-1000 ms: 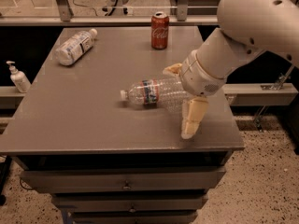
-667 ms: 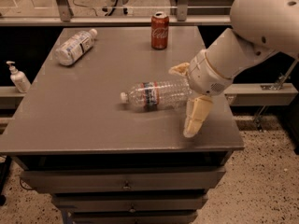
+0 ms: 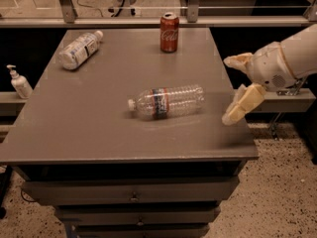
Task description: Knock water bottle over
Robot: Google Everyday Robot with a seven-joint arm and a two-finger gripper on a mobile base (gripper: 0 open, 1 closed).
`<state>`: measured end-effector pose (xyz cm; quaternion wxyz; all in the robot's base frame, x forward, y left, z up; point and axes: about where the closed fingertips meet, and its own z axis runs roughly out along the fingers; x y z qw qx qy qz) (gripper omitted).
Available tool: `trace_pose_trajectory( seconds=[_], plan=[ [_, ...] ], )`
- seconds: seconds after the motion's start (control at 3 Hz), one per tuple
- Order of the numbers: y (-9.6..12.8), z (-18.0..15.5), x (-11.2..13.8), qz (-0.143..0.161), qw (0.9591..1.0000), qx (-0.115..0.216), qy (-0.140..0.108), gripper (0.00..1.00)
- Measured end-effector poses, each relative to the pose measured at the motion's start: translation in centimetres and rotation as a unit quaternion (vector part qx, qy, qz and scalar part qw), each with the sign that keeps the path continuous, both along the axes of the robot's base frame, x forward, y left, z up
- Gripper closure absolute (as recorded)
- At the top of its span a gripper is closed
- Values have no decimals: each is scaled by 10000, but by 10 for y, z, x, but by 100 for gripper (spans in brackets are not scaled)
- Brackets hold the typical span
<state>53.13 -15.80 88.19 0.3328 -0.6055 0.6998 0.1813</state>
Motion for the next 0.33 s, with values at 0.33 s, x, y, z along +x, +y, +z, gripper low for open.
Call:
trace_pose_trajectory(
  seconds=[0.33],
  plan=[
    [-58, 32, 5, -778, 9953, 576, -83, 0]
  ],
)
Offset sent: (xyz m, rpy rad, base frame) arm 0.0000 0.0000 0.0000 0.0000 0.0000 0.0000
